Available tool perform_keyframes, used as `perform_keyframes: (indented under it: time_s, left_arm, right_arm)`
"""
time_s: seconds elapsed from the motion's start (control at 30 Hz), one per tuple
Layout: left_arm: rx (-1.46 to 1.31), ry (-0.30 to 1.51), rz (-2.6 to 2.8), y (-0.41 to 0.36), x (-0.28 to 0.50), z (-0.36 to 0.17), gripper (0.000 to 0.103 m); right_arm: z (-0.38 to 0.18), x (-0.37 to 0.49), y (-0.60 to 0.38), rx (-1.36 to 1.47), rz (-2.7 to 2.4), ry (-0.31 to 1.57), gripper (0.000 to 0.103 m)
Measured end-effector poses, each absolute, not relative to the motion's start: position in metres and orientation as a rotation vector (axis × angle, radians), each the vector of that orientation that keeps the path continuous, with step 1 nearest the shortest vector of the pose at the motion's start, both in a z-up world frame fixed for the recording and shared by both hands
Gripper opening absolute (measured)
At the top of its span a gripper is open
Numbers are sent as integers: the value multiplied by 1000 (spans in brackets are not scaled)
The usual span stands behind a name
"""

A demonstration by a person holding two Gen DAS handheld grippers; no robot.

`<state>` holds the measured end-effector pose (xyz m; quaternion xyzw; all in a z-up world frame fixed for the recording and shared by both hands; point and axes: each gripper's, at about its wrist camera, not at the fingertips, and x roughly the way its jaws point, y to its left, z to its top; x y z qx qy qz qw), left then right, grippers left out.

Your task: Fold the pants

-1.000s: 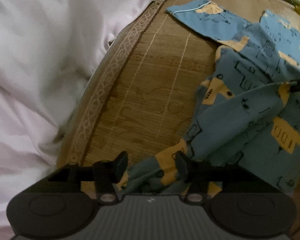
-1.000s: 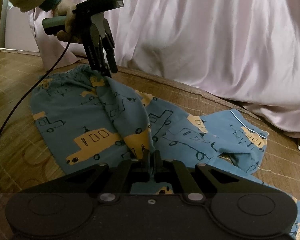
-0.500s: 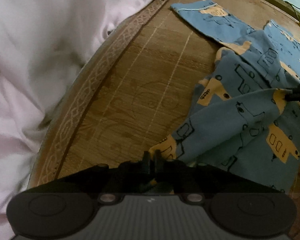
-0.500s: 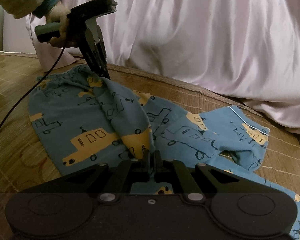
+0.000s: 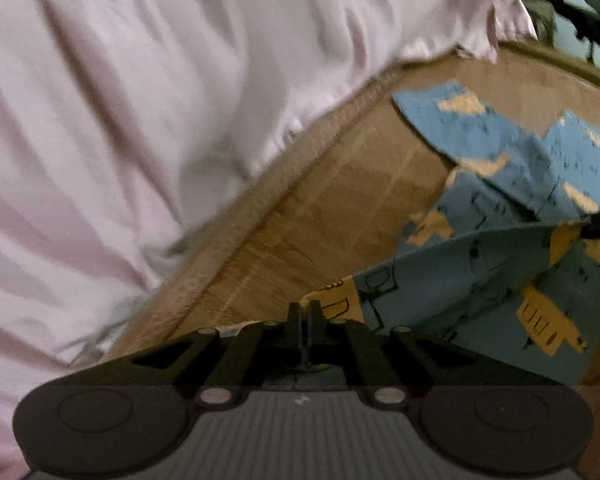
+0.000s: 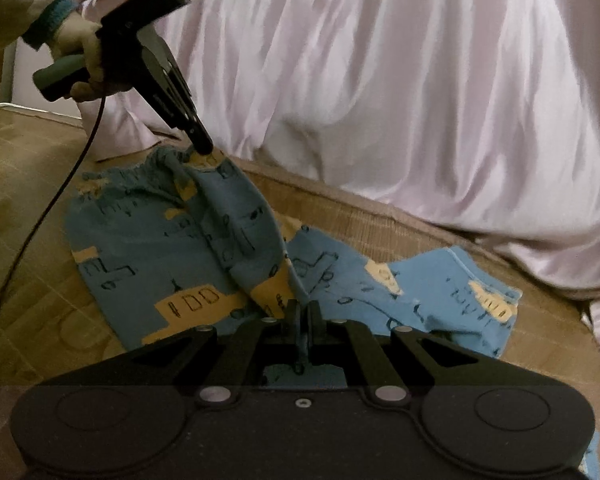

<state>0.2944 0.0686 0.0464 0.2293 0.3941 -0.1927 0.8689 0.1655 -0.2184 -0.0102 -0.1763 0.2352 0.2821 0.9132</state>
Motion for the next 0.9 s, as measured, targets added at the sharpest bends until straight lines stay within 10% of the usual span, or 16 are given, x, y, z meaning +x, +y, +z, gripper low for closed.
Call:
perform_keyframes:
  time_s: [0.33,0.53,0.9]
  left_arm:
    - [382,769,-317,87,198,46,2]
    - [350,795,-301,95,169,20,2]
    - [276,797,-281,107,168,18,2]
  right_arm:
    - [8,133,-214,-438,624,490,1]
    - [-1,129,-214,-453,601,512,29]
    - [-31,145,-190,-568,643,556,31]
